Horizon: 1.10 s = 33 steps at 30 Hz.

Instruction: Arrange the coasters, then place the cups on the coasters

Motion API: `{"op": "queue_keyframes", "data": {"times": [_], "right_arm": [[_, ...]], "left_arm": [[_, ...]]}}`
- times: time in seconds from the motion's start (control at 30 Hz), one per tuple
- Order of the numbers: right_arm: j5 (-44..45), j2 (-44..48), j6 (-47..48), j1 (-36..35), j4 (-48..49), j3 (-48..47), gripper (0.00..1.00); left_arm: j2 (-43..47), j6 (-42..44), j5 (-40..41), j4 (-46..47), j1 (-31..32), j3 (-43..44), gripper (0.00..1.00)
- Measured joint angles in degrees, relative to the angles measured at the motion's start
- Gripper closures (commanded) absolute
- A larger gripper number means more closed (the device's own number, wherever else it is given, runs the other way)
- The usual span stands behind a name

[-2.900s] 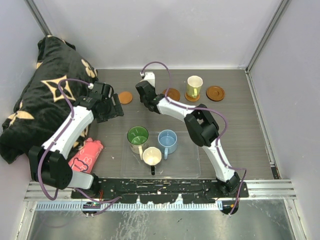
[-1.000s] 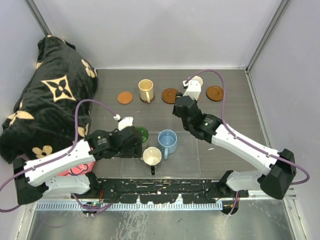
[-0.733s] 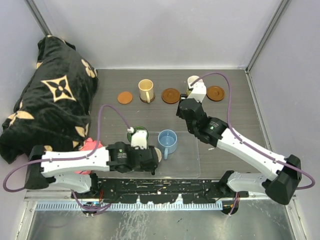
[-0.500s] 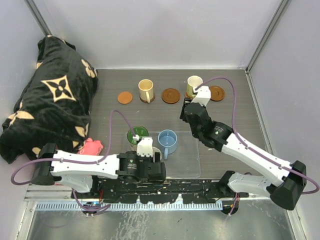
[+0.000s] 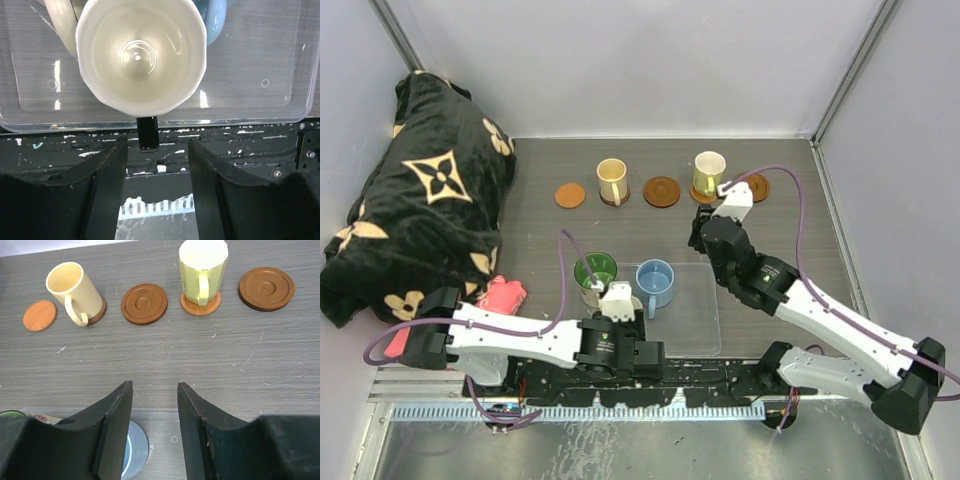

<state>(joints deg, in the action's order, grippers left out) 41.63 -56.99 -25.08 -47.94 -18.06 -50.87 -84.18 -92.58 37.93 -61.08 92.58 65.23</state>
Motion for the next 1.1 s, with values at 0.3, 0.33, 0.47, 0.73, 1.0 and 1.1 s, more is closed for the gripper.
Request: {"op": "queue_keyframes", "data": {"times": [0.3, 0.33, 0.47, 0.73, 1.0, 1.1], "right_arm": [[0.0, 1.14, 0.13, 0.0, 0.22, 0.7, 0.53], [0.0, 1.14, 0.13, 0.0, 0.26, 1.01, 0.53], [-0.17, 1.16, 0.24, 0.0, 0.48, 2.05, 0.53], [-0.59, 1.64, 0.76, 0.0, 1.73, 4.11, 0.53], [-1.01, 2.51, 0.76, 0.0, 2.71, 5.16, 0.53], [-1.03, 2.78, 0.76, 0.0, 2.84, 5.68, 0.53]], "left_arm": [[-0.26, -3.26, 2.01, -0.13, 0.0, -0.33, 0.53], [-0.52, -3.63, 2.19, -0.15, 0.0, -0.33, 0.54], [-1.7, -4.46, 2.82, -0.09, 0.0, -0.7, 0.55], [-3.34, -6.27, 3.93, 0.02, 0.37, -3.15, 0.56], [-5.03, -7.06, 5.44, 0.0, 0.79, -3.45, 0.61], [-6.21, -7.06, 5.75, 0.0, 0.79, -3.43, 0.69]]}}
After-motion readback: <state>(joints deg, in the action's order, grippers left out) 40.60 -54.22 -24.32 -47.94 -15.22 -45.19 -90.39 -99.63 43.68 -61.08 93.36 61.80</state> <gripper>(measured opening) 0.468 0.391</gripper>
